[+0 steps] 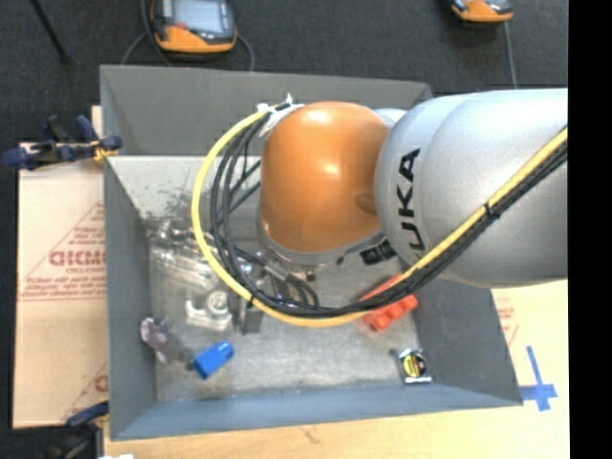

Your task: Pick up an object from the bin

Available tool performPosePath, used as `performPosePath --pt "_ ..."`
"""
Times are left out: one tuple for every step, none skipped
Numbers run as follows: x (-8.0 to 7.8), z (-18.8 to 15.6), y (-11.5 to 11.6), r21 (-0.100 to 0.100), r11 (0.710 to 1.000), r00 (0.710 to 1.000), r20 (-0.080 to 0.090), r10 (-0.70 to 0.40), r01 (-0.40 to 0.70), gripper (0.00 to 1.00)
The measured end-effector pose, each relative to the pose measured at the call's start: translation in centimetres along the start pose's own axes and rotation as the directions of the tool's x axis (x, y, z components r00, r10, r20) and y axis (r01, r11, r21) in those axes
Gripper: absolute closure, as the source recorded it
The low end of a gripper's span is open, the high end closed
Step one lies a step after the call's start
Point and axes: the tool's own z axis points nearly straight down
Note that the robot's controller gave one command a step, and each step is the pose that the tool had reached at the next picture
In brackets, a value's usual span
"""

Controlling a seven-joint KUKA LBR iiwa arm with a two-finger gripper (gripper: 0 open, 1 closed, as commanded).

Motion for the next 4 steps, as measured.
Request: performPosePath --pt "-1.5 10.3 4.6 0.003 0.996 0.996 -0.013 -0.09 0.09 1.0" --pt "-4.0 12.3 4.7 0.002 0.999 0.999 -0.007 0.033 -0.033 1.0" --pt "1.2 11.8 3.0 0.005 0.982 0.982 -0.011 0.191 -0.191 1.0" --pt "0.4 11.5 2.7 0.004 0.964 0.964 -0.006 0.267 -0.267 1.0"
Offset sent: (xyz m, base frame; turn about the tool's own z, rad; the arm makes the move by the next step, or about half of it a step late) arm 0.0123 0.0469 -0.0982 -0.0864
